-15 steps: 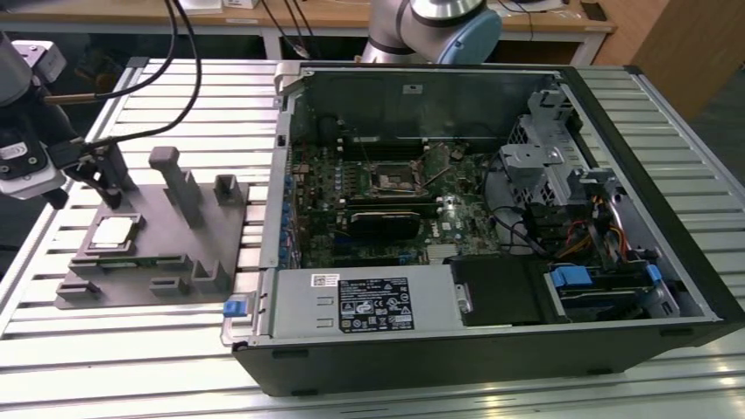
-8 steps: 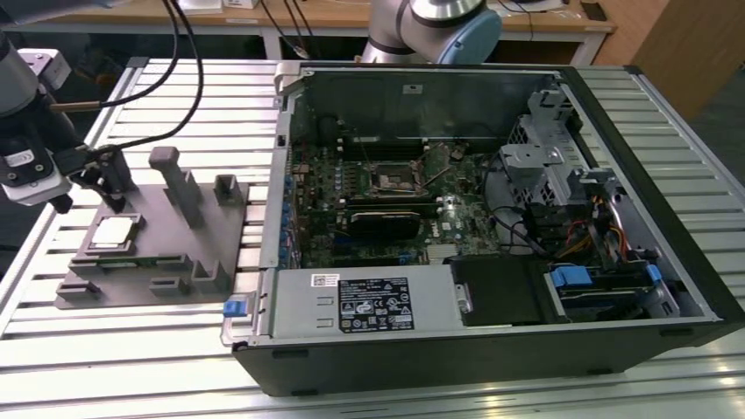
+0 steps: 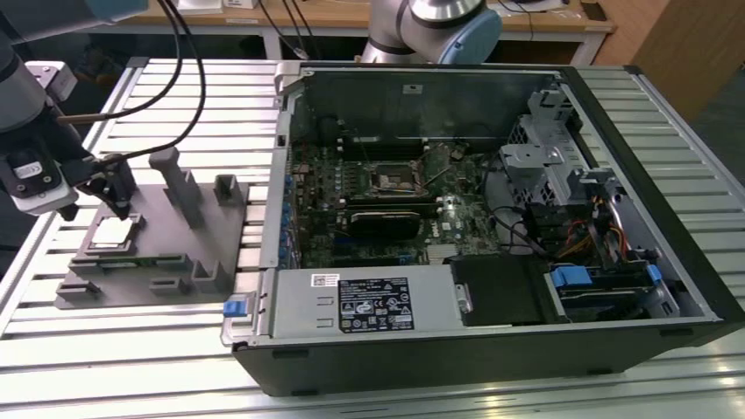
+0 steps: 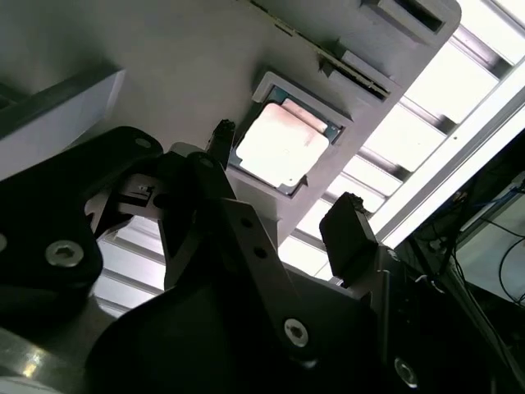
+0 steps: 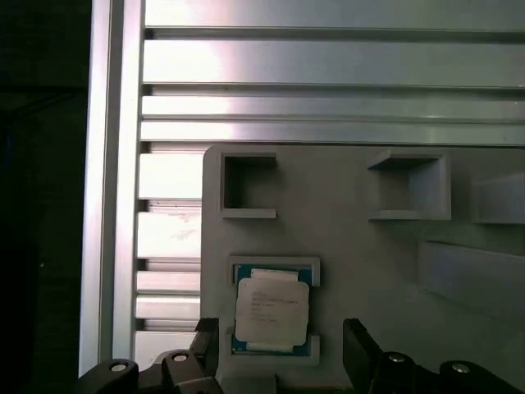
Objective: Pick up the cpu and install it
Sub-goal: 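Pick up the cpu and move it towards the insertion slot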
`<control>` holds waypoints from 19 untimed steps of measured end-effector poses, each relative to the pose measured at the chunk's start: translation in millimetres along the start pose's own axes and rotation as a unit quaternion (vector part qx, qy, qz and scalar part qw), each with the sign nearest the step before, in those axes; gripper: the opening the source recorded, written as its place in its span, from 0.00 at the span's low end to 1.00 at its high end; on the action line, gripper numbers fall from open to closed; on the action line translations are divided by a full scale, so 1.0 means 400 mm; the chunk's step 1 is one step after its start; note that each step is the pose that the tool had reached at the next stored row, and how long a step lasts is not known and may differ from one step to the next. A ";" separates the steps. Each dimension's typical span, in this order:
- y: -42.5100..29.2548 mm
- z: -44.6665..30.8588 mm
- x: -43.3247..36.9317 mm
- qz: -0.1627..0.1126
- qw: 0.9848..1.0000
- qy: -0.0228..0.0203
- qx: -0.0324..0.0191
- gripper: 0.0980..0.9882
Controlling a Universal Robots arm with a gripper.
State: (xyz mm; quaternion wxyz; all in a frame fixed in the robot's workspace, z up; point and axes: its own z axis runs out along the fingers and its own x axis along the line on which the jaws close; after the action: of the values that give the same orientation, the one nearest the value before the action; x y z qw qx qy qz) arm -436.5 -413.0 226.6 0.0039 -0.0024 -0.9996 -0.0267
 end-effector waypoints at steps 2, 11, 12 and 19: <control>0.000 0.006 0.000 0.003 1.000 0.000 0.000 0.68; -0.002 0.032 -0.001 0.018 1.000 -0.001 0.000 0.68; -0.002 0.036 -0.001 0.018 1.000 -0.001 0.000 0.68; -0.005 0.058 -0.001 0.018 1.000 -0.001 0.000 0.68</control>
State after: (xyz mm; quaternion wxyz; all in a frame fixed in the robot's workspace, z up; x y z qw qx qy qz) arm -436.3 -413.9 203.3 0.0032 -0.0207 -0.9994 -0.0269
